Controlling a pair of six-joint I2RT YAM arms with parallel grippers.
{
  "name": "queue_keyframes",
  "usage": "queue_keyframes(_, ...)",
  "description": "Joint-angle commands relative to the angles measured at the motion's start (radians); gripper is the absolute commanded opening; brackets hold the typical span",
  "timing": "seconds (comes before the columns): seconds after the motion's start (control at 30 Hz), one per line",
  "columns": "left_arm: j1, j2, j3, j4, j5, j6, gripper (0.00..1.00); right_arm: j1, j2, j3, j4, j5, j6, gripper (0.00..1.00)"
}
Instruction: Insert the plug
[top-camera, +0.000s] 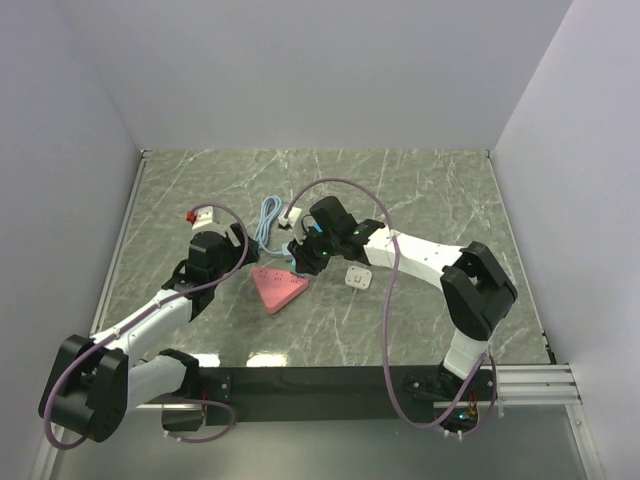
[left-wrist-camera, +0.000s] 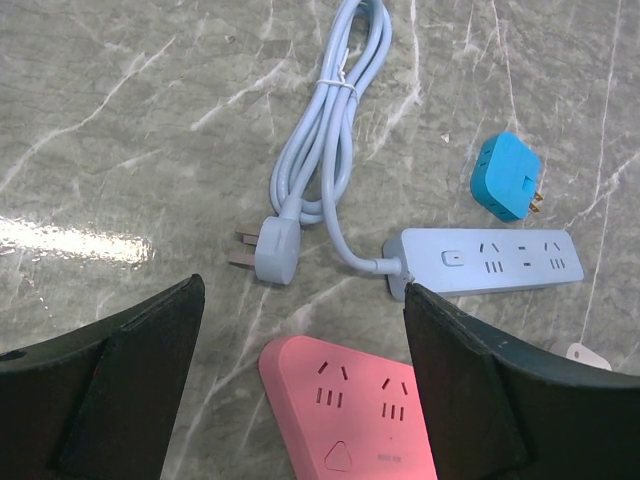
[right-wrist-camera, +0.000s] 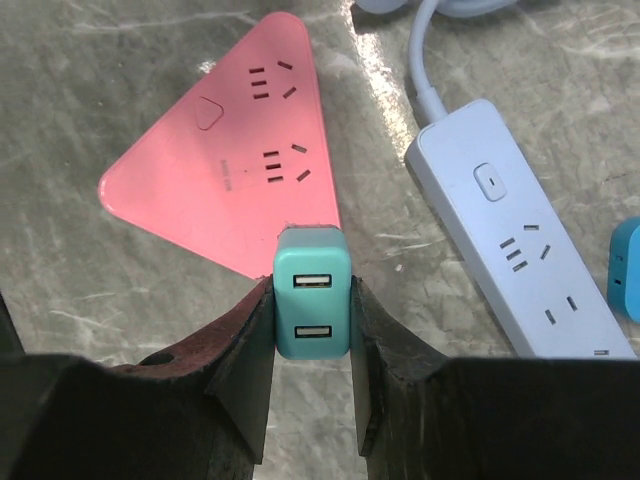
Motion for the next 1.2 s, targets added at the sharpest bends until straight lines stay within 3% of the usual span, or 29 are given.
queue_keyframes(0.0, 0.004, 0.009, 0.009, 0.028, 0.014, -0.001, 0.86, 0.001, -0.061, -0.017, 0.035, -0.019, 0.008, 0.00)
queue_keyframes(0.57, 0.004, 0.023, 0.017, 0.026, 0.028, 0.008, 0.86, 0.019, 0.002, 0.012, 0.027, -0.093, -0.007, 0.00)
queue_keyframes(1.17, 0.004, 0.019, 0.015, 0.026, 0.037, 0.019, 0.87, 0.029, 0.043, 0.031, -0.019, -0.010, -0.018, 0.00)
